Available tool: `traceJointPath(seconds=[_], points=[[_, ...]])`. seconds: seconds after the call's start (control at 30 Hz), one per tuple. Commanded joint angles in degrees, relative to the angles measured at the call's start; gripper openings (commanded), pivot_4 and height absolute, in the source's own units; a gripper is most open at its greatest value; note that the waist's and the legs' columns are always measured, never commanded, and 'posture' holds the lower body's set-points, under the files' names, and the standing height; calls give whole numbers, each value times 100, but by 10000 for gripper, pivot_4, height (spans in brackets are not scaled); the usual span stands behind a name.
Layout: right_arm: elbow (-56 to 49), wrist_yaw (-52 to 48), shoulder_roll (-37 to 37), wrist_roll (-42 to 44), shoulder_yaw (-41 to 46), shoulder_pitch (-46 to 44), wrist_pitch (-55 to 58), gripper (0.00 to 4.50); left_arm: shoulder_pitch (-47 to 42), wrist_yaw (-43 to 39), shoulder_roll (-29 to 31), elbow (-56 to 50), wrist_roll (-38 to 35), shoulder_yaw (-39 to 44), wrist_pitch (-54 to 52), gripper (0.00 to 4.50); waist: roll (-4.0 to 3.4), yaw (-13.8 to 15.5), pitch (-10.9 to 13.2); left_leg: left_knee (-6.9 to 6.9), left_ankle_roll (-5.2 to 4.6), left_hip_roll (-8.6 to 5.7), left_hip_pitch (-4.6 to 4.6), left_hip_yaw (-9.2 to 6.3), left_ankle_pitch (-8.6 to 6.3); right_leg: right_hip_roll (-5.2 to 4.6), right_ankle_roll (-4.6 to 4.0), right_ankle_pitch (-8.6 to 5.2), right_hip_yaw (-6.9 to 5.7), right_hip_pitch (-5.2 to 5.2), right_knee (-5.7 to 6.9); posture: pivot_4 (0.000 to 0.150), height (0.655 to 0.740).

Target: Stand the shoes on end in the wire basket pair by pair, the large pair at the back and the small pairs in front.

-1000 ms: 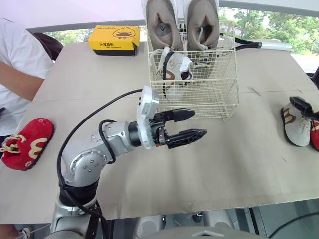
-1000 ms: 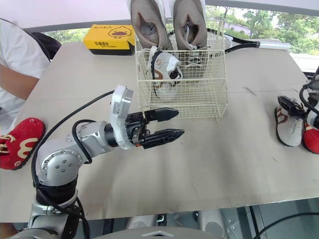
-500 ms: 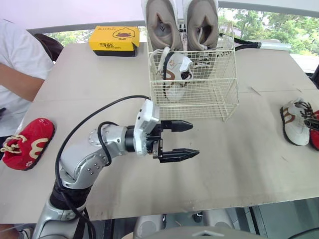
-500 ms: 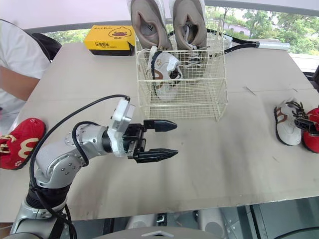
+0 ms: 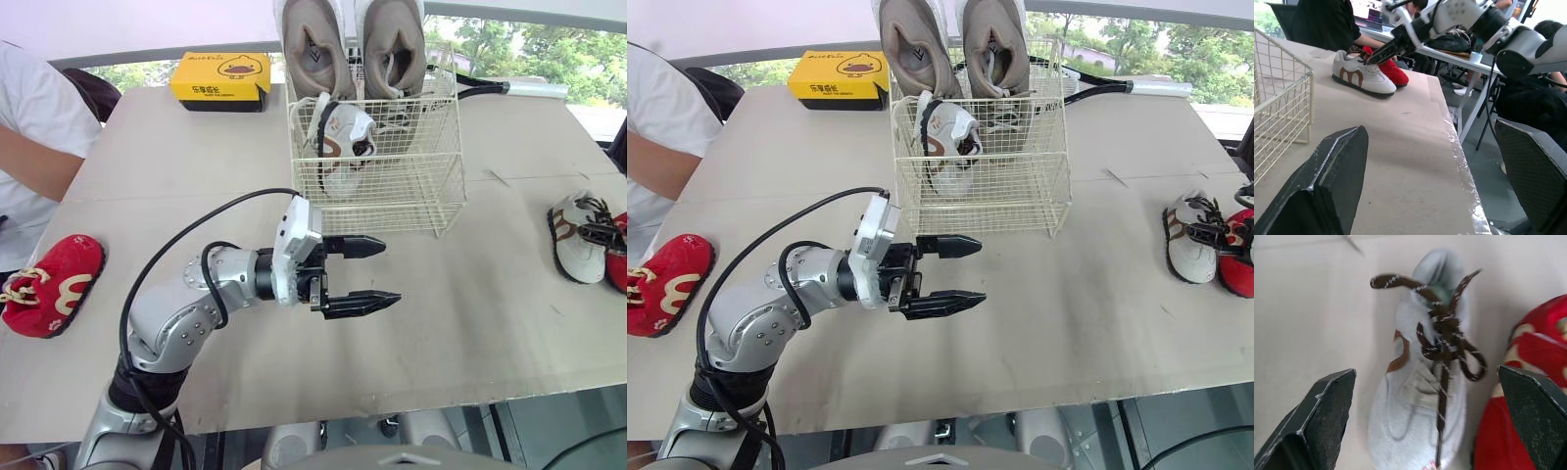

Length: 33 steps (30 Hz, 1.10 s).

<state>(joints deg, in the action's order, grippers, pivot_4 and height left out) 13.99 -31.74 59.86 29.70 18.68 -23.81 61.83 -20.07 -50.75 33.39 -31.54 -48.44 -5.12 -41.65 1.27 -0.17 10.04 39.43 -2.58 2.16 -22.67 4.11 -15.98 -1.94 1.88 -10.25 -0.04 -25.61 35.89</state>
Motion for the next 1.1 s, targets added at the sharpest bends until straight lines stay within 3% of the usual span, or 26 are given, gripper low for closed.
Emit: traceJointPath(seconds=[0.03, 0.07, 0.13, 0.27, 0.43, 0.53, 0.63, 0.7, 0.8, 0.9, 1.03, 1.1], points=[[533, -203, -4, -418, -469, -463, -419, 45000, -86, 39, -4, -237, -19, 21, 63, 44164, 0, -14, 0, 0, 0, 0, 0, 1, 0, 0, -1, 0, -1, 0, 0, 1500, 7400], [753, -262, -31, -563, -670, -604, -549, 41076, -95, 46, -3, -242, -17, 18, 58, 45000, 0, -29, 0, 0, 0, 0, 0, 1, 0, 1, -1, 1, -1, 0, 0, 1500, 7400], [1169, -354, -98, -796, -962, -879, -760, 38844, -109, 74, 0, -265, -23, 24, 43, 45000, 0, -43, 0, 0, 0, 0, 0, 0, 0, 0, -2, 1, -1, 0, 0, 1500, 7400], [1702, -631, -162, -1158, -1352, -1268, -1131, 20060, -105, 127, 37, -283, -37, 69, 26, 45000, 0, -50, 0, 0, 0, -1, 0, 1, 0, 0, -7, 5, 1, 0, 0, 1500, 7400], [1664, -778, -188, -1255, -1242, -1161, -1385, 173, -97, 157, 58, -287, -103, 107, -4, 45000, 0, -48, 0, -1, 0, 0, -1, 1, 0, 0, -14, 10, 0, 0, -1, 1500, 7400], [928, -611, -271, -873, -497, -920, -1350, 173, -95, 116, 96, -249, -125, 135, 1, 45000, 0, -45, 0, 0, 0, 0, -1, 1, 0, -1, -11, 8, 1, 1, 0, 1500, 7400], [-741, -465, -632, -148, 507, -617, -1090, 173, -41, 110, 118, -226, -203, 214, 10, 45000, -4, -71, 1, -1, 0, 0, -1, 1, 0, 0, -6, 6, 2, -2, 2, 1500, 7400], [-2038, -71, -1103, 446, 995, -697, -787, 173, 6, 259, 47, -233, -331, 306, -30, 45000, -11, -95, 2, -4, 1, 8, 1, 2, 0, 7, 2, 3, 6, -8, 7, 1500, 7400], [-3016, 578, -1859, 968, 1279, -1076, -808, 173, 58, 426, -12, -252, -427, 401, -40, 45000, -7, -80, 0, -7, 2, 18, 3, -10, 0, 18, 4, 2, -3, -9, 11, 1500, 7400], [-3827, 1161, -2890, 999, 636, -1772, -1467, 173, 330, 974, -281, -405, -489, 722, 136, 45000, -8, -81, -1, -5, 3, 21, 3, -15, 1, 22, 2, 2, -6, -7, 14, 1500, 7400], [-3275, 1475, -3990, -368, -720, -2200, -3306, 173, 1006, 1624, -490, -851, -569, 1198, 284, 45000, -6, -119, -3, -5, 3, 12, 1, 2, 1, 11, -19, 15, 11, -10, 10, 1500, 7400], [-2732, 1670, -4493, -797, -911, -2283, -4222, 173, 1270, 1901, -537, -1155, -842, 1306, 239, 45000, -4, -69, -4, -6, 3, 11, -3, 0, 1, 8, -20, 15, 8, -12, 10, 1500, 7400]])
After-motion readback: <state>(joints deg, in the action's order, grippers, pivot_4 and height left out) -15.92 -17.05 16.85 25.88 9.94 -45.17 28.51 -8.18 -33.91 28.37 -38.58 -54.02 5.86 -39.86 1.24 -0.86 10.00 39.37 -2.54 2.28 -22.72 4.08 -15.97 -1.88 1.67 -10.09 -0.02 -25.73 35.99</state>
